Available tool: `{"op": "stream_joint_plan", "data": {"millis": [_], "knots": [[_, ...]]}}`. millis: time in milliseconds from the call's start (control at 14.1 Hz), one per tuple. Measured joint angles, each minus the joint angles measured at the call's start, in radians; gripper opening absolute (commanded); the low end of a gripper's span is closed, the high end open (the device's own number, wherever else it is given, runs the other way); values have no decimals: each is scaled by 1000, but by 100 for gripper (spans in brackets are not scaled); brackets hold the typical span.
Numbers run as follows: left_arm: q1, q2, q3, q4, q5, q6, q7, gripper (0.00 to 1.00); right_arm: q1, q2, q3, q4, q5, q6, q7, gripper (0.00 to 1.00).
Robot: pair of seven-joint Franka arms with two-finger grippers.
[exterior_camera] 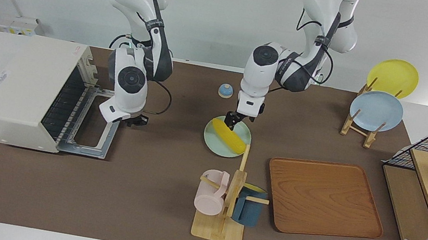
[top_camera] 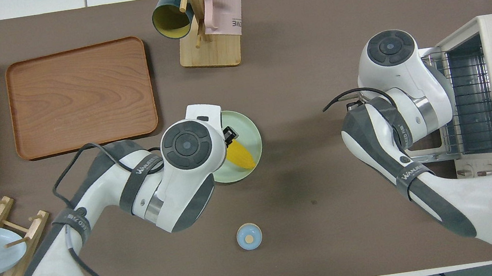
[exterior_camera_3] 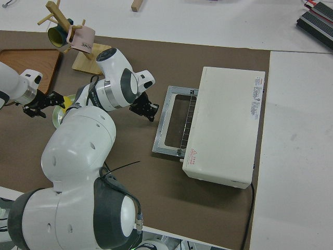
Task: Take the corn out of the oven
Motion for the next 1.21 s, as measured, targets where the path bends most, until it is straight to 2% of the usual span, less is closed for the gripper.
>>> {"op": "stream_joint_plan", "data": {"millis": [142,213,355,497,639,710,852,994,1206], "knots": [[-11,63,0,30,0,39,-10,98,-13,1,0,0,-21,0,-16,0],[-11,81,0,39,0,50,-10,89,-20,1,0,0,-23,0,-21,0],[-11,95,1,46,2,56,10,61,-28,1,1,0,-23,0,-24,0],[-11,97,2,46,2,55,63,37,-30,1,3,2,-24,-4,-42,0],[-11,97,2,50,2,49,80,18,-30,1,9,31,-28,-55,-94,0],[-11,97,2,54,2,35,83,13,-31,0,13,62,-27,-107,-132,0],[-11,97,2,76,2,-12,86,12,-46,-19,21,125,-25,-216,-213,0],[-10,95,8,129,2,-114,87,12,-92,-77,23,159,-26,-292,-322,1],[26,39,26,167,3,-216,125,14,-183,-167,17,167,-46,-338,-465,1]]}}
